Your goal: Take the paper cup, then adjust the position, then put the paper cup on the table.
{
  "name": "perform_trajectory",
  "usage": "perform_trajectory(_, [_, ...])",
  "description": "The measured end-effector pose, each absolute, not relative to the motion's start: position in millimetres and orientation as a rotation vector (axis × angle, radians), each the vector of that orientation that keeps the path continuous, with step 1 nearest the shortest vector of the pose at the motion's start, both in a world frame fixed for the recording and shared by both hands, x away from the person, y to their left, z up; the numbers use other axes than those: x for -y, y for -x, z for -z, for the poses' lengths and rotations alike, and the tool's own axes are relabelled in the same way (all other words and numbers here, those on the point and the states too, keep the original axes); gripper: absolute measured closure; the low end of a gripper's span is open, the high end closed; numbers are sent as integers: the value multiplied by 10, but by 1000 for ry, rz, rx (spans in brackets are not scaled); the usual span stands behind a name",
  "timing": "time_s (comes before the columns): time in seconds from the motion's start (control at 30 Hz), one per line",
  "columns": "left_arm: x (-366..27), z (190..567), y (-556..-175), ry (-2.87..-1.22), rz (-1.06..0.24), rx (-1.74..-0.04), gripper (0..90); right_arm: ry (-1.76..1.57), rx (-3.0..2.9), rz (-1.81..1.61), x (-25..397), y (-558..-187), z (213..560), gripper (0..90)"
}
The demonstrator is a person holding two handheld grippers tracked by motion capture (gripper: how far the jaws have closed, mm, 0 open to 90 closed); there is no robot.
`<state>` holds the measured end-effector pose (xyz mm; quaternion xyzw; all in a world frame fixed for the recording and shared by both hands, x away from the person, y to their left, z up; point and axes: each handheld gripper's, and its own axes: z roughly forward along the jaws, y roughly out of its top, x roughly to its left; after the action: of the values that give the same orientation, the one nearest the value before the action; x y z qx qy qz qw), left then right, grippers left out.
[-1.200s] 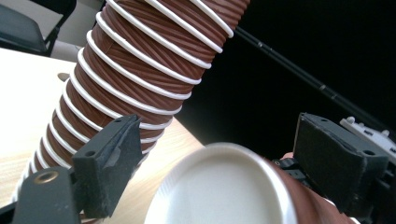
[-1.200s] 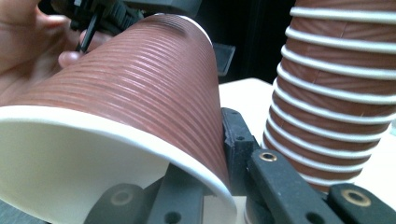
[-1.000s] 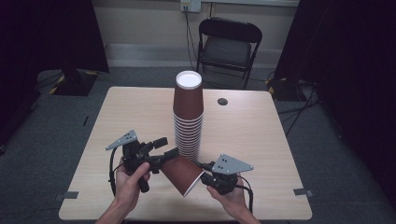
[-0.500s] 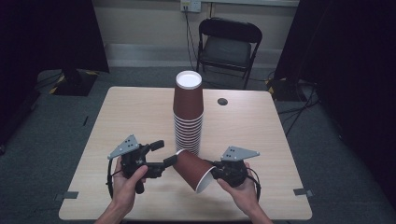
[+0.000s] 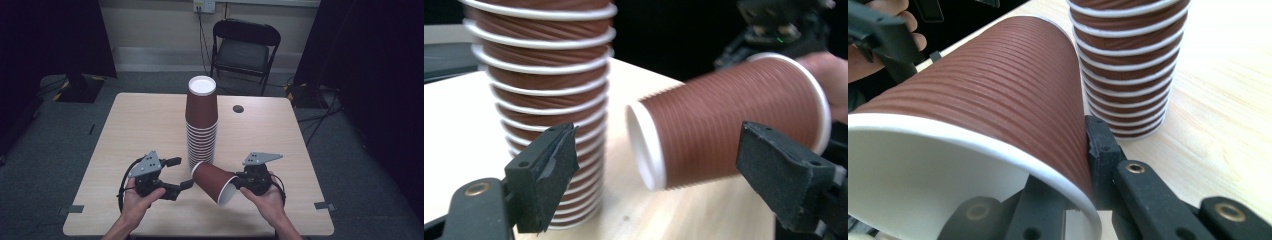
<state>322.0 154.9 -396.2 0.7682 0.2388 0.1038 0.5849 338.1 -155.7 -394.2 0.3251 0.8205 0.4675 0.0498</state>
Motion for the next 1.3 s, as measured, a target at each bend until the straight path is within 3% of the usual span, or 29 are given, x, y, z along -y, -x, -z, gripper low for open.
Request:
perform_trajectory(0.77, [-1289,4118,-3129,-1949,-254,-400,162,-1049,-2681,-1305,1524,-3450,3971,862])
perform_trajectory(1.3, [-1087,4162,-3027,-2068,-401,-202,93,-1057,-2768,-1225,1456,-3486,3994,861])
